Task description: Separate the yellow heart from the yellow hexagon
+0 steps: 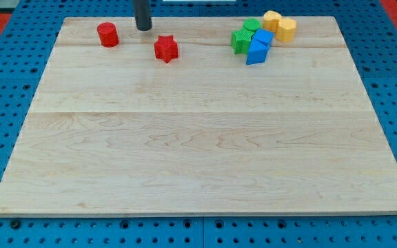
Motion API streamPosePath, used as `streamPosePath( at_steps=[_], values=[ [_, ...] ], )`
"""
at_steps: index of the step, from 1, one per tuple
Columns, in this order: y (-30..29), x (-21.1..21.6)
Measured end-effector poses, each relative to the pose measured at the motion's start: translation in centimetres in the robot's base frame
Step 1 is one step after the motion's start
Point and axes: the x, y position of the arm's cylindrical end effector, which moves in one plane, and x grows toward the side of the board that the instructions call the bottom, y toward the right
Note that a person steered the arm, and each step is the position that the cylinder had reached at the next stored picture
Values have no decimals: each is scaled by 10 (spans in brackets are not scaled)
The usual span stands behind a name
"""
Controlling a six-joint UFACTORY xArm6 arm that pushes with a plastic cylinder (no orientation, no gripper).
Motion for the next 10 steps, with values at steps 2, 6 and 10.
streamPosePath(
  at_steps=[2, 6, 10],
  values=[
    [110, -23],
    [188, -25],
    [112, 52]
  ],
)
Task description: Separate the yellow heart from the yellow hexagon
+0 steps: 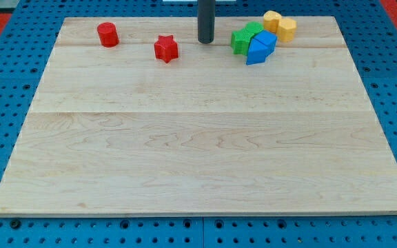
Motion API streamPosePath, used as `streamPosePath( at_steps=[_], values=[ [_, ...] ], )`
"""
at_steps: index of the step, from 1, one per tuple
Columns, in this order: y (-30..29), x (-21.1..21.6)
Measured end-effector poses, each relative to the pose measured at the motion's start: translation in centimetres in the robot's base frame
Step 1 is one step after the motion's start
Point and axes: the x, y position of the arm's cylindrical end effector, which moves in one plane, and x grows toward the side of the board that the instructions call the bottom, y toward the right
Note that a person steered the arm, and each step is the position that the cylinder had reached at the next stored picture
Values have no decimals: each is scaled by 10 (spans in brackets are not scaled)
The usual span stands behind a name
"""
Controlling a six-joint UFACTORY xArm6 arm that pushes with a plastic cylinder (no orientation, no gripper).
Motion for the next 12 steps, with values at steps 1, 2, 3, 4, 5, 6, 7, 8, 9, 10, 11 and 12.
streamPosePath(
  at_steps=[1, 2, 3, 4, 5, 6, 7, 8, 9, 10, 11, 12],
  values=[
    [3, 64],
    [47, 135],
    [148, 120],
    [239, 45],
    [278, -36],
    [288, -76],
    [283, -77],
    [206, -77],
    [162, -77],
    [162, -76],
    [157, -51],
    [144, -35]
  ],
)
